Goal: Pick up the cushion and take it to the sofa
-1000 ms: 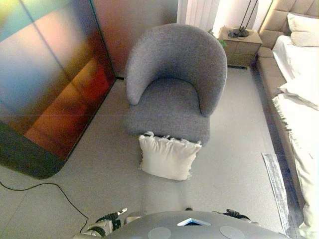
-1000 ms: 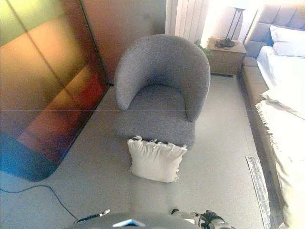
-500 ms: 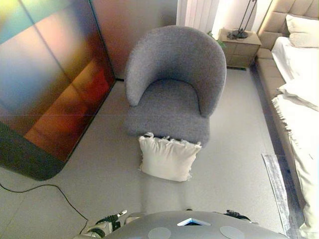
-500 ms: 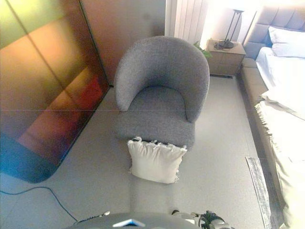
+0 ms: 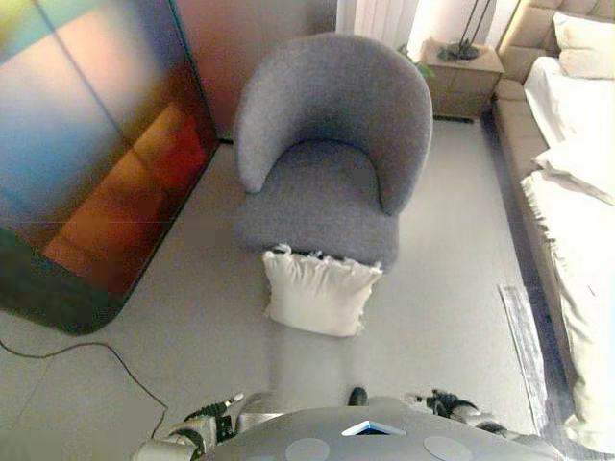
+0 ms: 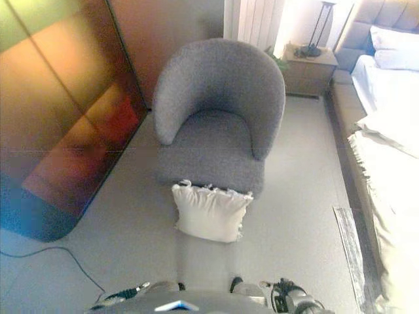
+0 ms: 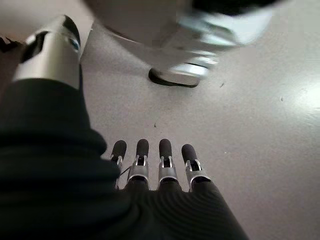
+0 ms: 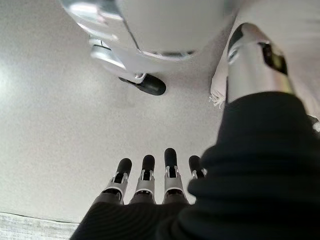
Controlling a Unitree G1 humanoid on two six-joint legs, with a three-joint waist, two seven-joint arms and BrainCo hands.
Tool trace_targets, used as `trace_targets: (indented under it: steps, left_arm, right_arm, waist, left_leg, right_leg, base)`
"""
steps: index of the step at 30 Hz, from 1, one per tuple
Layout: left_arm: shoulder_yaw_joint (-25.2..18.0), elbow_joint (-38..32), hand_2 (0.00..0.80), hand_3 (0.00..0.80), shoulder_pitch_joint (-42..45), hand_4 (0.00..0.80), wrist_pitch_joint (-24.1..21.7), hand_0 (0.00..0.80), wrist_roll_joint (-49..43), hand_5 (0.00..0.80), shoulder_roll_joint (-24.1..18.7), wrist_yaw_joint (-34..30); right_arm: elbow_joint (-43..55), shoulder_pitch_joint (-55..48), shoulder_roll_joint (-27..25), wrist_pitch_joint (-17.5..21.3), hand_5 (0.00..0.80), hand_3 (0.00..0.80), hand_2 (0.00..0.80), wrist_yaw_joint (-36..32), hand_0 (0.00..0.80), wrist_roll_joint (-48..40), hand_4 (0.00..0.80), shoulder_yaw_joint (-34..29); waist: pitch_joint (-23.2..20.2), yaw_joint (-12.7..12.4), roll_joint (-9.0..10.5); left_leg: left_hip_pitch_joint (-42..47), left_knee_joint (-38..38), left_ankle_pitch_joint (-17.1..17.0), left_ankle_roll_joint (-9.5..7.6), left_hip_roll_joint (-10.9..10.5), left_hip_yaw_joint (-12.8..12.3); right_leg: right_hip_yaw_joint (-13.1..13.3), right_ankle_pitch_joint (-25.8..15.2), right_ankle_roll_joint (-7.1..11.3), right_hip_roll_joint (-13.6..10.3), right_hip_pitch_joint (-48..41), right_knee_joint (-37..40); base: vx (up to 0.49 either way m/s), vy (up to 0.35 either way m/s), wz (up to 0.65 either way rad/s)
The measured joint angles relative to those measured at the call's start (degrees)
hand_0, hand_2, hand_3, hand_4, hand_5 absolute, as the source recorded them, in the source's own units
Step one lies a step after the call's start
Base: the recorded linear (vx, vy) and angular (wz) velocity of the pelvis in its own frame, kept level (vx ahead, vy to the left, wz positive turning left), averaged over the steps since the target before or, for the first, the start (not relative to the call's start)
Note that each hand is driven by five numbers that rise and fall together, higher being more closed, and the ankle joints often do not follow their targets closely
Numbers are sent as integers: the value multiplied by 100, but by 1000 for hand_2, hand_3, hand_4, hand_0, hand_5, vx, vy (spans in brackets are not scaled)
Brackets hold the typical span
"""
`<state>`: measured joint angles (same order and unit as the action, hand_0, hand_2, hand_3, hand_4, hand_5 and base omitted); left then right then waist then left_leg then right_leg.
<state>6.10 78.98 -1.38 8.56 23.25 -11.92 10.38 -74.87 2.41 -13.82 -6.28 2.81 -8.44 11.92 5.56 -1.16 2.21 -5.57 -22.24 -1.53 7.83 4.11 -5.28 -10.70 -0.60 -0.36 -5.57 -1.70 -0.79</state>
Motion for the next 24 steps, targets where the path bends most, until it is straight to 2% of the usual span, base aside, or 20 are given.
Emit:
trace_targets:
  steps: [1, 2, 3, 4, 5, 6, 7, 8, 9, 10, 14, 17, 19, 21, 22, 24]
  left_arm:
    - [-27, 1, 0, 0, -26, 0, 2, 0, 1, 0, -1, -2]
    - [-37, 4, 0, 0, -15, 0, 2, 0, 2, 0, 10, -16]
    - [-69, 3, 0, 0, 30, 0, -4, 0, 2, 0, 24, -33]
    - [-76, 26, 0, 0, 66, 0, -6, 0, 2, 0, 42, -39]
    - [-115, 90, 0, 0, 111, 0, -20, 0, 1, 0, 126, -41]
    - [-133, 113, 0, 0, 90, 0, -27, 0, 1, 0, 215, -71]
    - [-136, -21, 0, 0, 161, 0, -47, 0, 1, 0, 72, -101]
    - [-133, -137, 0, 0, 108, 0, -62, 0, 5, 0, -54, -140]
    - [-129, -145, 0, 0, 236, 0, -49, 0, 5, 0, -56, -173]
    - [-126, -102, 0, 0, 270, 0, -34, 0, 6, 0, 27, -192]
    - [-51, -95, 0, 0, 264, 0, -34, 0, 13, 0, 208, -192]
    - [-37, -98, 0, 0, 339, 0, -38, 0, 18, 0, 196, -189]
    - [-37, -101, 0, 0, 351, 0, -35, 0, 35, 0, 216, -193]
    - [-45, -119, 0, 0, 381, 0, -37, 0, 74, 0, 200, -189]
    - [-71, -160, 0, 0, 402, 0, -35, 0, 100, 0, 123, -189]
    - [-105, -163, 0, 0, 274, 0, -33, 0, 117, 0, 2, -187]
  right_arm:
    - [3, 62, -16, -4, 0, 0, 0, -2, 0, -2, 0, -1]
    - [-27, 59, -31, -16, 0, 0, 0, -4, 0, -4, 0, 8]
    - [-108, 51, -37, -29, 0, 0, 0, -9, 0, -1, 0, 55]
    - [-157, 59, -40, -29, 0, 0, 0, -21, 0, 1, 0, 115]
    - [-202, 115, -88, -29, 0, 0, 0, -30, 0, 5, 0, 136]
    - [-246, 155, -211, -44, 0, 0, 0, -45, 0, 6, 0, 115]
    - [-234, 99, -161, -70, 0, 0, 0, -33, 0, 8, 0, 70]
    - [-207, 90, -53, -68, 0, 0, 0, -26, 0, 63, 0, 21]
    - [-197, 28, -29, -67, 0, 0, 0, -47, 0, 99, 0, 11]
    - [-190, 5, -59, -50, 0, 0, 0, -34, 0, 103, 0, 5]
    - [-214, -134, -127, -84, 0, 0, 0, -12, 0, 103, 0, -5]
    - [-177, -137, -113, -67, 0, 0, 0, 26, 0, 110, 0, -5]
    - [-187, -145, -87, -75, 0, 0, 0, 36, 0, 111, 0, -2]
    - [-200, -167, -22, -92, 0, 0, 0, 50, 0, 123, 0, 1]
    - [-215, -164, 92, -119, 0, 0, 0, 61, 0, 167, 0, 7]
    - [-220, -133, 200, -133, 0, 0, 0, 64, 0, 233, 0, 16]
  waist:
    - [68, -61, 63]
    - [96, -135, 44]
    - [85, -155, 27]
    - [87, -156, 37]
    - [115, -223, -189]
    - [134, -278, -683]
    - [139, -275, -549]
    - [365, -297, -387]
    - [254, -362, -289]
    - [246, -410, -314]
    - [309, -413, -445]
    - [321, -451, -516]
    - [280, -448, -546]
    - [179, -447, -460]
    - [142, -433, -253]
    - [145, -423, -64]
  left_leg:
    - [-191, -312, -206, 52, -21, 51]
    - [-278, -436, -226, 36, -19, 74]
    - [-277, -248, -198, 41, -37, 36]
    - [-164, 214, -207, 29, -115, -110]
    - [-103, 771, -256, -27, 15, -124]
    - [-29, 1301, -154, 67, 524, -76]
    - [78, 1709, -216, 51, 487, -65]
    - [208, 1690, -290, -55, 437, -123]
    - [210, 1780, -292, -66, 414, -217]
    - [210, 1782, -285, -45, 436, -251]
    - [183, 2234, -307, -34, 387, -254]
    - [105, 2319, -343, -83, 464, -252]
    - [91, 2284, -426, -137, 515, -255]
    - [203, 2239, -826, -315, 396, -369]
    - [316, 2287, -828, -359, 217, -412]
    - [375, 2273, -758, -410, 62, -388]
  right_leg:
    - [29, 7, -43, -16, 0, 23]
    - [63, -10, -125, -22, -11, 56]
    - [72, -13, -131, -22, -23, 190]
    - [105, 0, -112, -20, -44, 457]
    - [115, 31, -71, 238, -83, 442]
    - [-39, 344, -439, 640, 318, -1130]
    - [4, 1466, -193, 551, 334, -2018]
    - [256, 1725, -336, 523, 189, -2005]
    - [343, 1656, -385, 526, 190, -1863]
    - [358, 1565, -445, 528, 145, -1737]
    - [426, 1356, -384, 543, -323, -1198]
    - [559, 1303, -304, 561, -788, -742]
    - [697, 1360, -113, 559, -968, -631]
    - [787, 1417, 109, 433, -1048, -594]
    - [763, 1389, 226, 252, -1137, -498]
    - [659, 1330, 320, 86, -1273, -350]
  base:
    - [40, 9, -23]
    - [96, 23, -31]
    - [144, 30, -41]
    - [177, 38, -40]
    - [216, 53, -38]
    - [237, 57, -17]
    - [241, 51, -2]
    - [240, 54, 2]
    - [234, 60, -17]
    - [221, 64, -19]
    - [215, 60, 11]
    - [208, 91, -26]
    - [264, 123, -36]
    - [311, 120, -45]
    - [285, 107, -39]
    - [276, 119, -16]
